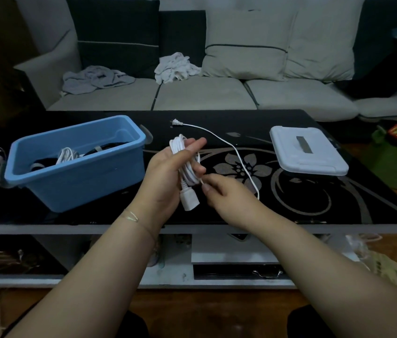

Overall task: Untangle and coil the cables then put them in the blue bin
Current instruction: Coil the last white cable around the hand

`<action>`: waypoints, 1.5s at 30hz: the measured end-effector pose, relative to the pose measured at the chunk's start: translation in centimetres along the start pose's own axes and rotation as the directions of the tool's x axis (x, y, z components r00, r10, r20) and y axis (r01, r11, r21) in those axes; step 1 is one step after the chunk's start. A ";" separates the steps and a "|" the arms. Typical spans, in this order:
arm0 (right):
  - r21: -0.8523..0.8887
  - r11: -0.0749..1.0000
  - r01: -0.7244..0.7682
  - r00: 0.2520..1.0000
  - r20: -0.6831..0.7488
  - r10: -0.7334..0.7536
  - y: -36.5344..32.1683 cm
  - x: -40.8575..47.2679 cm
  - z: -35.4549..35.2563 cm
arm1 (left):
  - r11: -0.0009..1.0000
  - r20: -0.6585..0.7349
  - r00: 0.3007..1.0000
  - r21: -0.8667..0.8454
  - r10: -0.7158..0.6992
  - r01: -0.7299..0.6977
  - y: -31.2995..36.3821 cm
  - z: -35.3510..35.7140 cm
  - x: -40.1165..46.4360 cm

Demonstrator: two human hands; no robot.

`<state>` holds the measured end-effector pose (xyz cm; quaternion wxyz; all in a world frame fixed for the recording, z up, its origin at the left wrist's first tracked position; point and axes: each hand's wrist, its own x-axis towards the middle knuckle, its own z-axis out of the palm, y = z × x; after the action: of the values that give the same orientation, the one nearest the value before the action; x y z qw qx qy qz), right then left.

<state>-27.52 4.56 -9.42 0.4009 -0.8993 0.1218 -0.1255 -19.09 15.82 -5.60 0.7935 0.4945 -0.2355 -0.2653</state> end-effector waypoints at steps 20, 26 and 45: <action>-0.391 0.911 0.133 0.990 0.009 -0.141 -1.0 -1.8 -1.3 | 0.740 0.056 0.991 0.660 0.121 -0.128 -0.6 0.2 0.1; -0.441 0.877 0.191 0.975 -0.022 -0.223 -1.0 -1.9 -1.5 | 0.604 0.110 0.989 0.783 0.097 -0.147 -0.4 0.1 -0.2; -0.049 0.995 0.081 0.976 -0.200 -0.090 0.1 -0.5 -5.5 | 0.628 0.342 0.918 0.764 -0.202 -0.147 -1.0 0.0 -0.3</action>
<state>-29.74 0.87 -5.97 0.3623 -0.8943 0.1255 -0.2307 -19.53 15.63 -6.55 0.4325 0.7269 -0.4744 -0.2439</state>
